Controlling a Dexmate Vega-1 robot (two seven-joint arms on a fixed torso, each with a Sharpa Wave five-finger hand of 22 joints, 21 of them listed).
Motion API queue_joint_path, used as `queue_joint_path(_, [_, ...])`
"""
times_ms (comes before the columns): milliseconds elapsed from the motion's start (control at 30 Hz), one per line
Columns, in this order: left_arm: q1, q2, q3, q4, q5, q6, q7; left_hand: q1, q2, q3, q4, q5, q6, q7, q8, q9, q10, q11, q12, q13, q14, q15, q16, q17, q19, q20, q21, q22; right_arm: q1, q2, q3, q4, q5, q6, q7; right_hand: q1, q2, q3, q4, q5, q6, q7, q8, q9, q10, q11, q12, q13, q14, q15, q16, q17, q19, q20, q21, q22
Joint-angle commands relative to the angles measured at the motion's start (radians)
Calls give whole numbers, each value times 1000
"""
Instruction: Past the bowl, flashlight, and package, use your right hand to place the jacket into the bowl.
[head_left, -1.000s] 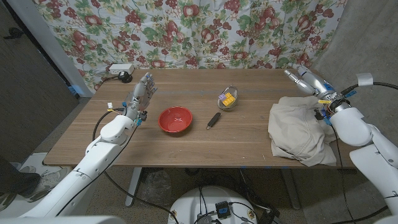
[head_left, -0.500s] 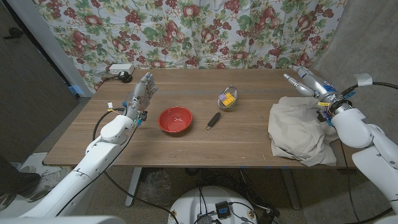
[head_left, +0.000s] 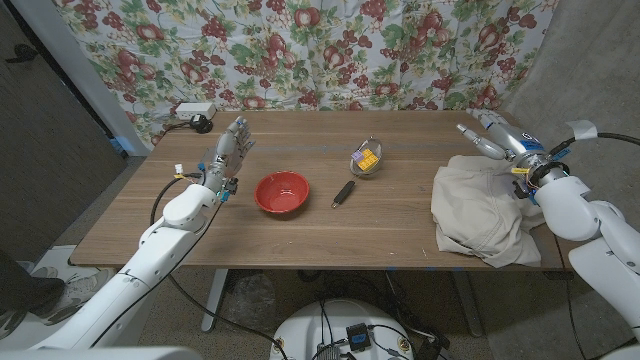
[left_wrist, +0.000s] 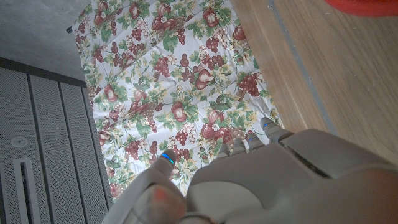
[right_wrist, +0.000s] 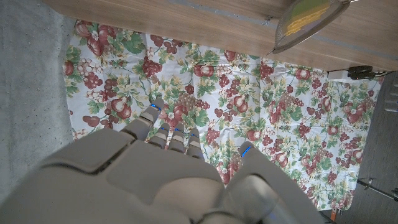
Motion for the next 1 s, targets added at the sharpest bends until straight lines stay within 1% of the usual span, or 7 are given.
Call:
queue_joint_path(33, [-3,-3,5,0,1,5,5,-3,110,3,0,10,-60,-2,2,5,-80,1,3,4,-76,3,2,2,0,8,2,2,-17,-10,-8,-15,-46,-42,0,9,-4,3,-5,0,-12,-6,0,4,-9,0,-1,3,5,-20,0,4,3,8,-4,3])
queue_joint_path(267, [-4,0,6,-5,2,7,1,-3,109,2,0,11,-59,-2,2,5,-79,3,3,4,-76,4,2,2,0,7,2,2,-28,-19,-11,-20,-71,-61,0,9,-5,3,-5,0,-12,-6,1,4,-9,-1,1,3,6,-21,0,4,1,7,-5,3])
queue_joint_path(333, [-2,2,7,-9,6,10,6,-3,109,2,0,11,-59,-2,2,5,-80,3,3,4,-76,3,2,2,1,7,3,2,-33,-22,-13,-25,-81,-70,3,10,-5,3,-6,-1,-15,-9,1,4,-11,-2,1,3,7,-22,1,4,0,33,-5,3])
queue_joint_path(467, [-1,1,7,-10,4,10,5,-3,109,2,0,11,-59,-1,2,5,-80,2,3,4,-75,4,2,2,1,8,3,2,-43,-24,-17,-37,-106,-92,-1,15,-17,0,-13,-4,-19,-14,3,5,-17,-1,2,3,12,-14,2,3,4,116,-4,4])
queue_joint_path(667, [4,1,7,-16,4,10,6,-3,110,1,0,11,-59,-1,2,5,-79,2,3,4,-76,4,2,2,1,8,3,2,-56,-27,-19,-46,-127,-108,-5,17,-21,-1,-16,-5,-21,-17,3,5,-19,-1,2,3,14,-7,2,3,4,120,-4,4])
queue_joint_path(833, [6,4,6,-20,5,11,6,-3,110,1,0,11,-58,-1,2,5,-79,3,3,4,-76,4,2,2,1,7,3,2,-66,-32,-23,-57,-149,-131,3,25,-29,-2,-26,-6,-30,-21,1,4,-24,-2,2,3,17,-7,3,2,11,148,-2,4])
queue_joint_path(1000, [8,4,7,-22,5,12,7,-3,111,1,0,12,-58,-2,2,5,-79,1,3,4,-76,3,2,2,2,8,3,2,-72,-36,-27,-58,-163,-143,0,32,-33,-2,-32,-7,-34,-22,0,4,-28,-6,0,3,17,-7,2,2,10,151,-3,4])
